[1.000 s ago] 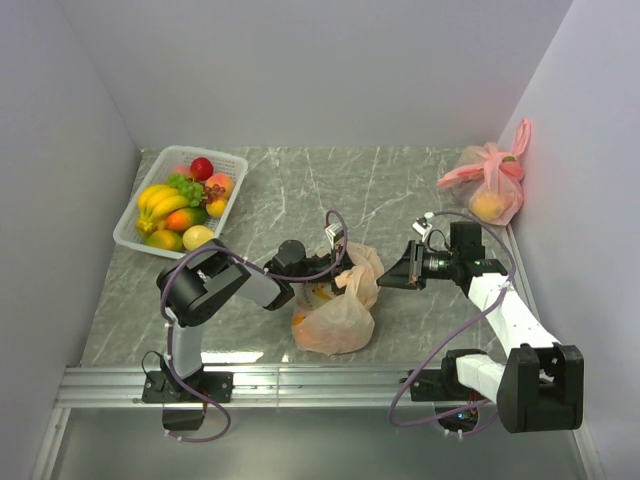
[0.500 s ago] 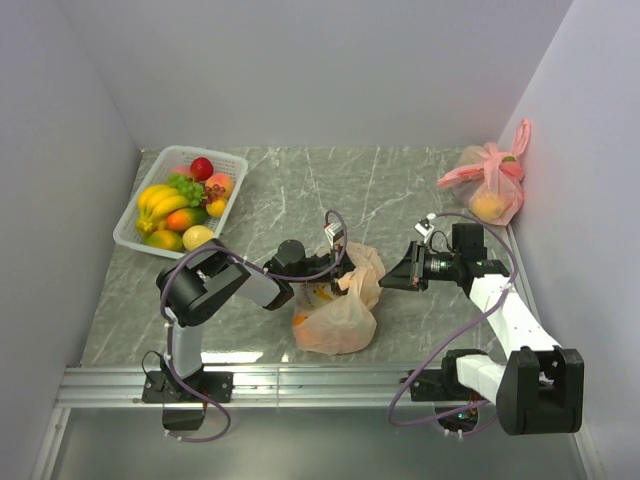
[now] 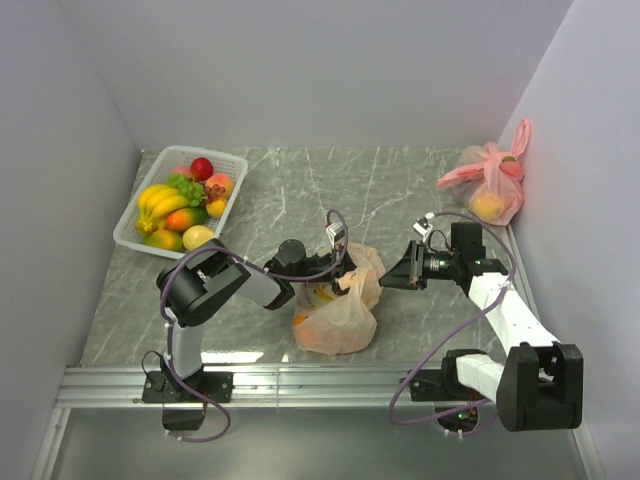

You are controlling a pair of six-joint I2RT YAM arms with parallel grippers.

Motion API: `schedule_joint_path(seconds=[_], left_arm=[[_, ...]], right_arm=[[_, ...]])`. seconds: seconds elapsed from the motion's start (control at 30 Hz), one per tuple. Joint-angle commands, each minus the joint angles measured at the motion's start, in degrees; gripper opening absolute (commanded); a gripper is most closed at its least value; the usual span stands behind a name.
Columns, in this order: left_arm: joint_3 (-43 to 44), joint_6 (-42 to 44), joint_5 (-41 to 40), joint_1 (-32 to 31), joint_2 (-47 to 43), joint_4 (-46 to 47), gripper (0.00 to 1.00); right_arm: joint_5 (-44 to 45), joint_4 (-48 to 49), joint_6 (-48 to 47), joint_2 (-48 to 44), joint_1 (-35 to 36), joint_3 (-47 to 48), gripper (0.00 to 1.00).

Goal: Place the fake fruits into the plastic bag and tie a complex knot

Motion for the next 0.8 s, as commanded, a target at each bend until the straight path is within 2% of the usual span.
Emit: schedule_joint_path(seconds=[0.0,0.03,0.1,0.23,0.27,0.3,0.33,0.37,0.43,0.47,0.5,0.53,0.57,0.6,0.63,0.67,0.77], left_arm=[[1.7,1.2,1.7,-0.3,-1.2,14.7,0.05],[1.1,2.7,2.5,0.4,-2.7,12.3,0.12],[-0.5,5.1,4.2,1.5,-4.5,9.2,0.15],[-2.5,14.7,8.7,6.5,-12.9,-7.5,0.3],[-2.9,19.9,9.6,7.5,-14.6,-15.8,0.33],[-3.3,23.2,11.0,8.4,-16.6,-20.3,0.36],[-2.9,27.1,11.8,10.4,-18.5,-26.7,0.44],[-2.2,35.5,12.6,11.4,-22.0,-38.6,0.45],[1.3,45.2,15.1,14.1,-24.6,-52.9,0.5],[2.7,55.8,15.3,14.9,-27.1,-59.3,0.52],[5.3,61.1,16.2,15.5,-28.4,-71.2,0.55],[6.9,66.4,16.5,15.9,-29.4,-77.0,0.61],[8.6,76.1,16.3,15.9,-30.9,-83.1,0.65],[12.2,80.2,16.5,15.9,-31.3,-91.6,0.68],[13.8,83.3,16.9,15.9,-31.4,-95.5,0.7],[15.4,87.5,17.1,15.9,-30.7,-98.5,0.77],[24.0,96.1,18.1,15.4,-28.4,-109.1,0.79]], right_arm=[[-2.2,-0.6,-1.8,0.7,0.3,2.5,0.0],[-2.2,-1.9,-4.5,0.8,0.1,3.8,0.0],[-0.6,-5.9,-7.4,0.7,-0.4,5.5,0.0],[2.1,-8.4,-11.6,0.0,-0.9,8.3,0.0],[2.4,-8.7,-12.3,-0.2,-0.9,8.7,0.0],[2.4,-8.9,-13.0,-0.6,-0.8,8.8,0.0],[2.5,-8.9,-13.6,-0.6,-0.8,9.0,0.0],[2.5,-9.2,-14.2,-0.6,-0.9,9.4,0.0],[2.8,-9.9,-15.3,-0.9,-0.8,9.8,0.0],[2.8,-10.1,-15.7,-0.9,-0.8,10.0,0.0],[3.0,-11.0,-16.3,-0.8,-0.7,10.2,0.0],[3.6,-11.4,-17.5,-1.0,-0.8,10.4,0.0],[3.7,-11.8,-17.9,-1.1,-0.8,10.4,0.0],[3.8,-12.3,-18.3,-1.2,-0.8,10.5,0.0],[4.0,-12.5,-19.1,-1.3,-0.8,10.7,0.0],[4.1,-12.6,-19.3,-1.4,-0.7,10.7,0.0],[4.4,-12.5,-19.5,-2.0,-0.5,11.0,0.0]])
